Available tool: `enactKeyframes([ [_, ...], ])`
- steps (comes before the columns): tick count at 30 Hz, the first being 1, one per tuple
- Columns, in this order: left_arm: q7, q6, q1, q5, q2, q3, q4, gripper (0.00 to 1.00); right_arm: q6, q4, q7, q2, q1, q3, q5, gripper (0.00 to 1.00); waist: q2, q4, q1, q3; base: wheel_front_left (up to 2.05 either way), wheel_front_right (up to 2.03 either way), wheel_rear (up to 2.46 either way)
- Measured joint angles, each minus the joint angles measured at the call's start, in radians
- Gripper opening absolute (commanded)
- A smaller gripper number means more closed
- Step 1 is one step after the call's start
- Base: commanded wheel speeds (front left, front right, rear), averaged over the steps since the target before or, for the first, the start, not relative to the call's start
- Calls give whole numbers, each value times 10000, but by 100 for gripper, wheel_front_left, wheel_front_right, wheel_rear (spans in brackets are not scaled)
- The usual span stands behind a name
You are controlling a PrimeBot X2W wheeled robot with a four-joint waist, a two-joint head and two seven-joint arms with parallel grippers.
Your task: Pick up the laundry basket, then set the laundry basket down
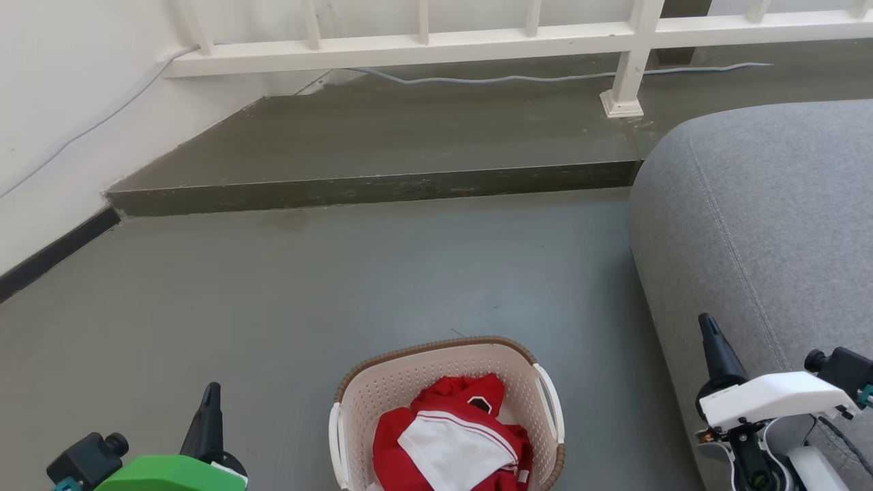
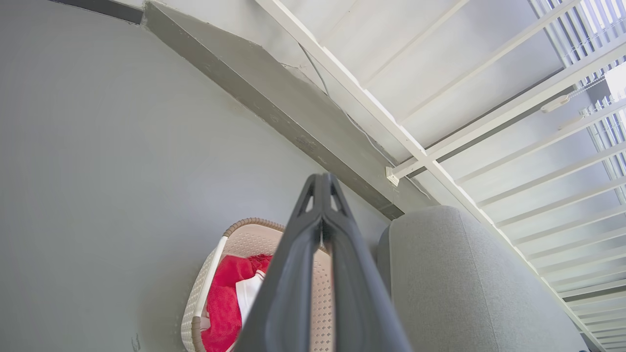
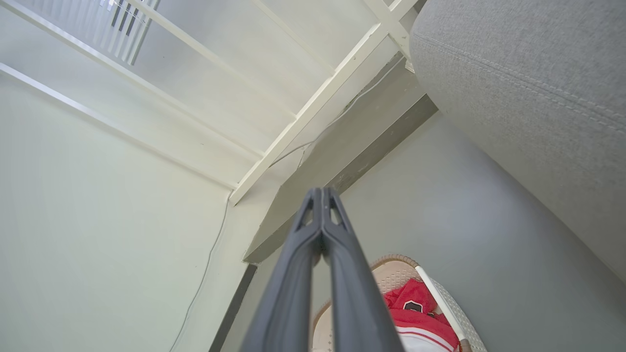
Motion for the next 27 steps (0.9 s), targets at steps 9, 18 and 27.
enactKeyframes([
  [9, 176, -251, -262, -1266, 27, 196, 313, 0, 253, 98, 263, 35, -105, -339, 1244, 0, 0, 75, 0, 0, 0, 0, 0],
  [18, 353, -443, -566, -2523, 84, 330, 621, 0, 474, 190, 531, 63, -298, -681, 2481, 0, 0, 149, 0, 0, 0, 0, 0],
  [27, 539, -708, -850, -3783, 144, 533, 918, 0, 688, 303, 784, 102, -492, -1026, 3718, 0, 0, 224, 0, -1, 0, 0, 0],
])
